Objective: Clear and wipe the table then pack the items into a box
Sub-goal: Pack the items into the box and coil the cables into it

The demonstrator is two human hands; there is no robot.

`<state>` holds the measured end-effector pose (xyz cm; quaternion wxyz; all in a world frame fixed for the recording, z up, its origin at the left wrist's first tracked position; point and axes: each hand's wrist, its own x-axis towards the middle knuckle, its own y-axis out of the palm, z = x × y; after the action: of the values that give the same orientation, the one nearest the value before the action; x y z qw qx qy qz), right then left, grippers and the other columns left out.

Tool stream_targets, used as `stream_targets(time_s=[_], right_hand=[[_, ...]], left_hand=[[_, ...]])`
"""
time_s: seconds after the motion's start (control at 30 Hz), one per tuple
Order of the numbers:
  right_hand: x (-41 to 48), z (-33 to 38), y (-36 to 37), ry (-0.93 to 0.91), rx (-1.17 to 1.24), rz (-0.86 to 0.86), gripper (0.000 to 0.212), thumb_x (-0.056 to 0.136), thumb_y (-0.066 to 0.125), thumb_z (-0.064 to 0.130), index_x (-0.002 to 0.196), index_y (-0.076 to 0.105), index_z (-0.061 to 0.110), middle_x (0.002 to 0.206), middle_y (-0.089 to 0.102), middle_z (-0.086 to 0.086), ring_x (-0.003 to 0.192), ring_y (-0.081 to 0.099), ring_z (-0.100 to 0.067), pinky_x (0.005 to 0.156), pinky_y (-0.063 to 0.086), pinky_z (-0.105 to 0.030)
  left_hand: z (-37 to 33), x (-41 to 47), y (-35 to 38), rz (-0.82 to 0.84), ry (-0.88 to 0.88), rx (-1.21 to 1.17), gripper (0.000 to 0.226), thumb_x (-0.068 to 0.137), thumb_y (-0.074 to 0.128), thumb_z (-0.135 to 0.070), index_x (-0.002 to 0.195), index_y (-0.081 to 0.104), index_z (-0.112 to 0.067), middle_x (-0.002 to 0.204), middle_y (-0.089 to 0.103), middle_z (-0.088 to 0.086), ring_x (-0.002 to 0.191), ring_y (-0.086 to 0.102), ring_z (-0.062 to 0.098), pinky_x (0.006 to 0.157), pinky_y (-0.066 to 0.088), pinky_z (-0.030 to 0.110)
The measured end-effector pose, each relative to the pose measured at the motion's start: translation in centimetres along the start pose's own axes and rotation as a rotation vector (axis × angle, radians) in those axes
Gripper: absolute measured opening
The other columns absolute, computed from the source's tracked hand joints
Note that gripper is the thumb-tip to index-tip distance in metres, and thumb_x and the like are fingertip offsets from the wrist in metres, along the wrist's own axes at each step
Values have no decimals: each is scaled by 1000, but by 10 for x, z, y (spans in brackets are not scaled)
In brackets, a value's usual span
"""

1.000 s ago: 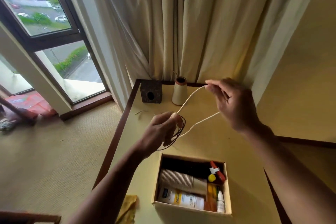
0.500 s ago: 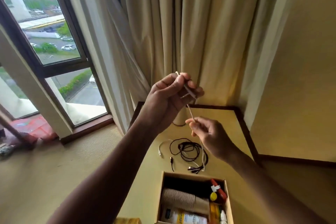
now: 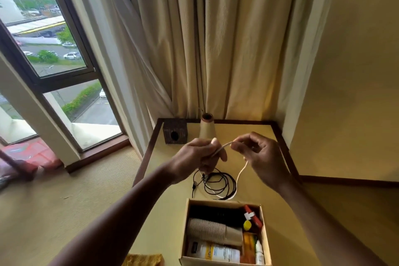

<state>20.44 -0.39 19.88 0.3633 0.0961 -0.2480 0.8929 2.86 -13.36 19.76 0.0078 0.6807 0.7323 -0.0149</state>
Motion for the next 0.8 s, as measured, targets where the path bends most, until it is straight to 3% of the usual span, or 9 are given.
stream_targets(time_s=[0.13,0.27,0.4,0.47,0.57,0.7,0.8], right_hand=[[-3,-41,27,40,3,111,6,93,70,23,90,69,17,79,69,6,73,64,-8,68,52,-18],[-19,-101,55,272,-125,343,9,98,63,27,92,69,26,90,72,7,86,66,-2,81,55,-25],[-30,-161,67,476,-310,430,15,101,56,34,92,68,33,100,71,12,95,65,-3,88,56,-30],[-30,-175,67,508,-401,447,21,103,51,38,93,69,35,104,71,15,98,65,-4,88,54,-29],[-26,-191,63,535,-565,476,26,104,42,47,99,65,35,102,66,14,86,59,-6,74,43,-28],[-12,-220,52,629,-644,417,28,103,39,51,99,59,32,98,64,6,99,62,-19,88,42,-36],[4,-209,47,574,-372,197,33,106,43,39,82,59,24,81,63,4,75,61,-18,64,44,-27]], left_hand=[[-10,-5,7,-26,61,-311,32,106,42,-29,91,58,-6,68,29,3,58,30,15,59,29,30],[-32,-7,9,-63,268,-467,20,101,45,-18,88,57,-8,64,23,5,54,35,15,59,35,32],[-59,-10,-9,-72,444,-588,21,104,37,-17,91,52,-10,62,25,1,53,40,13,62,35,33],[-72,-14,-23,-116,513,-628,25,107,32,-19,92,51,-11,59,34,-3,52,41,12,63,37,31],[-90,-22,-46,-192,586,-678,33,111,27,-22,91,52,-13,57,40,-6,52,40,11,65,37,29],[-85,-29,-79,-345,631,-710,32,111,33,-24,91,56,-14,58,40,-7,55,39,11,68,40,27],[-55,-24,-90,-576,512,-614,36,110,35,-21,85,60,-16,59,39,-6,54,40,11,64,44,25]])
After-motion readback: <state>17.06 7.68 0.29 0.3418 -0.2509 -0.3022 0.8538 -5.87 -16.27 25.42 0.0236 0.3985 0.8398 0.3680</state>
